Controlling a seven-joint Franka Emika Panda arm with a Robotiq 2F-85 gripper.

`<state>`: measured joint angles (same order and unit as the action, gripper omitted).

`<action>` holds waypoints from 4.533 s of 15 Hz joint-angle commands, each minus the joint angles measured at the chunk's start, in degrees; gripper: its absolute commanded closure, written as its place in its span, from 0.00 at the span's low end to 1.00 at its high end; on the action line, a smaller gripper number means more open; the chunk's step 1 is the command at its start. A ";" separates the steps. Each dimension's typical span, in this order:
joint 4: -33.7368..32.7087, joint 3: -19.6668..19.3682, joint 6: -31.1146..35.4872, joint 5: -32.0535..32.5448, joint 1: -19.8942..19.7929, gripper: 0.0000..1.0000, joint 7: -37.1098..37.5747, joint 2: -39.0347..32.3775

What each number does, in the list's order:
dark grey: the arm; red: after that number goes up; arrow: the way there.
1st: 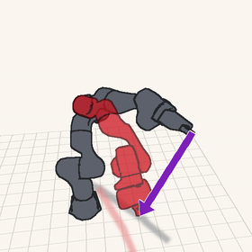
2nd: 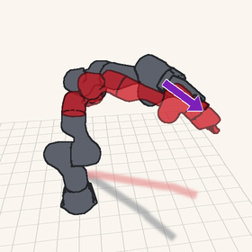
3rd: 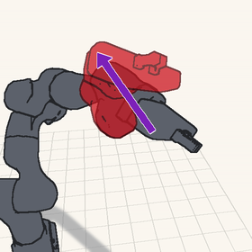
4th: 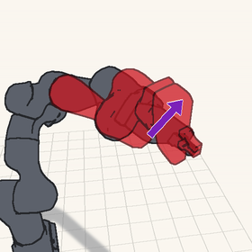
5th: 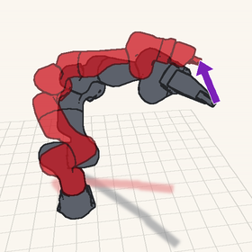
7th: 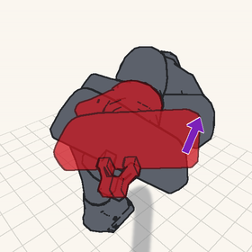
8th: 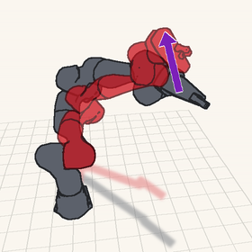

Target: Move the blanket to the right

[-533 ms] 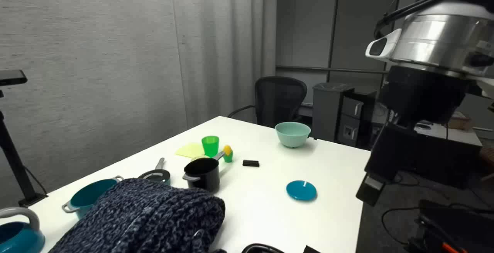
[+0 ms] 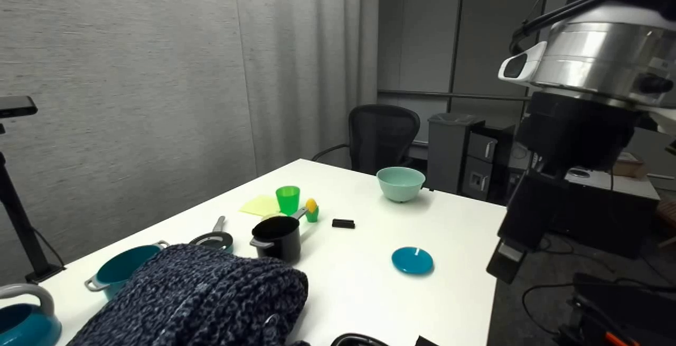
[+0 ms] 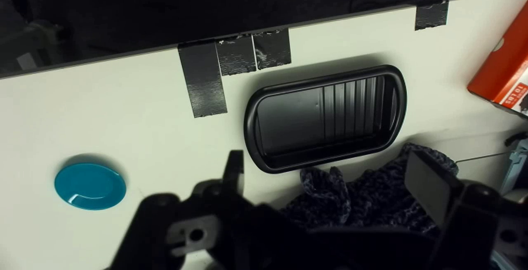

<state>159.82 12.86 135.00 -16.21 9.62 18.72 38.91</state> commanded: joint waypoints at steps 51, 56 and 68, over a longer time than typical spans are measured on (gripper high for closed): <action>-51.20 -3.35 10.56 27.17 0.44 0.00 2.79 -55.94; -51.70 -4.99 10.50 24.69 2.31 0.00 2.44 -56.76; -59.47 -4.38 2.65 22.55 2.91 0.00 -1.17 -62.80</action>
<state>106.78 9.35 143.07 7.93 10.87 20.45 -19.33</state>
